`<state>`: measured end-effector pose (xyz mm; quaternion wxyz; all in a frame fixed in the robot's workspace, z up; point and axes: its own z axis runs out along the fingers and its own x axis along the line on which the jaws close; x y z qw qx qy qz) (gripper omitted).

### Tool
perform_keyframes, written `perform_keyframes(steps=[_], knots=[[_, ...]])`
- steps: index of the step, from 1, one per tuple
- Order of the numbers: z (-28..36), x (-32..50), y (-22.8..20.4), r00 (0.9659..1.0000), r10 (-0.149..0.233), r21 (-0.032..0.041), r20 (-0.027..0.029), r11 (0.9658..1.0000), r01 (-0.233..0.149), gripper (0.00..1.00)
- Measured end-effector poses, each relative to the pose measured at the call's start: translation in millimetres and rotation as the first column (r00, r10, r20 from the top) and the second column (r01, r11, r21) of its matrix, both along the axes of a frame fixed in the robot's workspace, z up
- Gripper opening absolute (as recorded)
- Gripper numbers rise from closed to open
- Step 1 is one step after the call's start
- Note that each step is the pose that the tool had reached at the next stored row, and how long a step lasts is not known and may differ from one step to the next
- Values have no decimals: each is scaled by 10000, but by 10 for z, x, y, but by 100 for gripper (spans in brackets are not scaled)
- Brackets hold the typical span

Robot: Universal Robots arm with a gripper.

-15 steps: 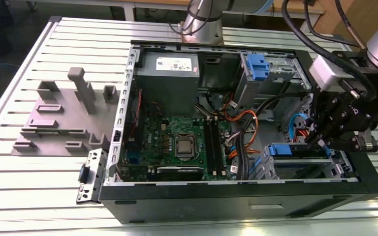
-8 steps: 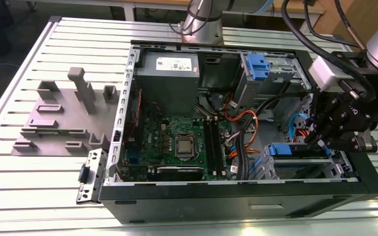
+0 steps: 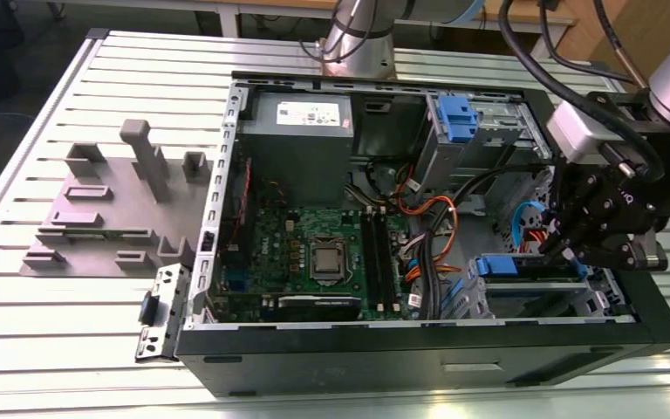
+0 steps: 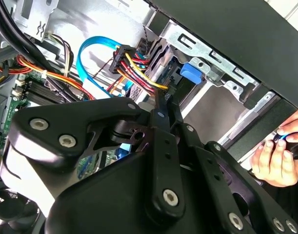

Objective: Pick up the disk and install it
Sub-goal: 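Insert the first disk wire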

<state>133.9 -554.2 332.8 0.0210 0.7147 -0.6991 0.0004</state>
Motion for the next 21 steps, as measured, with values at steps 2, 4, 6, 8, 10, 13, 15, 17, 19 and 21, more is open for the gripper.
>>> perform_keyframes(steps=[2,4,6,8,10,13,15,17,19,21], knots=[[-2,0,-2,10000,0,27,1,10000,0,17],[-2,0,-4,10000,0,49,0,10000,0,17],[-2,0,-3,10000,0,56,0,10000,0,17],[8,0,-4,10000,1,60,1,10000,-1,17],[29,0,-4,10000,1,60,0,10000,-1,17],[38,0,-5,10000,-2,102,0,9999,2,17],[39,0,-17,10000,-8,259,0,9997,8,17],[37,1,-35,10000,-14,423,0,9991,14,17],[35,0,-47,10000,-26,443,0,9990,26,17],[34,0,-55,10000,-59,443,0,9990,59,17]])
